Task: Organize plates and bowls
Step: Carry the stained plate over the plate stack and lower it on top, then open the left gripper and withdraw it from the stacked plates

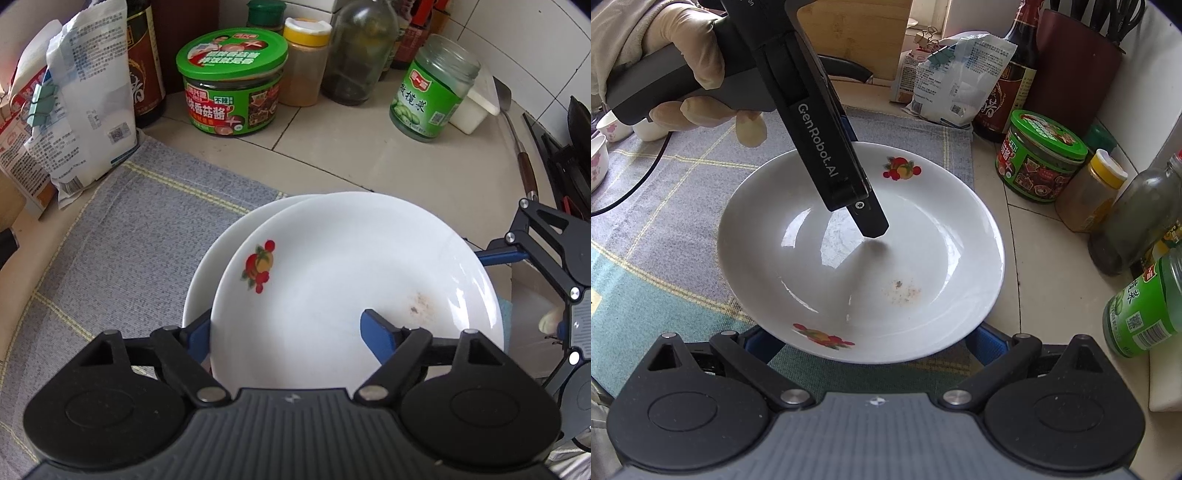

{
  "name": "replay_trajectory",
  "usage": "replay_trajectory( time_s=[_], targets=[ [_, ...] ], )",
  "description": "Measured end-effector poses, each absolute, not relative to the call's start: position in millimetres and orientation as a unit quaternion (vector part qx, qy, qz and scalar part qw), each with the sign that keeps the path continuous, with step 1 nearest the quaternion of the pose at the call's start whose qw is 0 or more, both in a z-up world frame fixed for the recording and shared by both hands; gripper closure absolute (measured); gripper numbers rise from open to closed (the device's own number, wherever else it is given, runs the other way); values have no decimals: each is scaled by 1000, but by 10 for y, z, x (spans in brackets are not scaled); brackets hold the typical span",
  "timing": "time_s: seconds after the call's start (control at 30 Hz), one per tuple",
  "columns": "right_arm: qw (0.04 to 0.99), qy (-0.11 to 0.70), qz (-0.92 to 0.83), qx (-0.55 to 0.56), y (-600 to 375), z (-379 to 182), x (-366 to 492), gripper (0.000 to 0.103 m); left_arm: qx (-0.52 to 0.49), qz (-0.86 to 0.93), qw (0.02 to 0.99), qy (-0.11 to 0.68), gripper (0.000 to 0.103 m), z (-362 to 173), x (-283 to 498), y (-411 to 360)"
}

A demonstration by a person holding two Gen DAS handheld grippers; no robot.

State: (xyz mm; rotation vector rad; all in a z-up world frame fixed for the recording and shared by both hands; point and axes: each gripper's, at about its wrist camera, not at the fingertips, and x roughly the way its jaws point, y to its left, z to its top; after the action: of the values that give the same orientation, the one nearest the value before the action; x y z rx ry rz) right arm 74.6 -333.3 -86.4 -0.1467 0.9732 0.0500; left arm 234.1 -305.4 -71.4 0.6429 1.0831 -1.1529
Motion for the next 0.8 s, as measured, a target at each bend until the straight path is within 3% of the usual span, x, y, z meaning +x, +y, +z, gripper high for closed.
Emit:
replay_trajectory(
  time_s=[0.8],
  targets=[
    [883, 464, 27, -69, -3311, -835, 726, 0, 303, -500, 665, 465, 19, -599, 2307, -3007]
  ],
)
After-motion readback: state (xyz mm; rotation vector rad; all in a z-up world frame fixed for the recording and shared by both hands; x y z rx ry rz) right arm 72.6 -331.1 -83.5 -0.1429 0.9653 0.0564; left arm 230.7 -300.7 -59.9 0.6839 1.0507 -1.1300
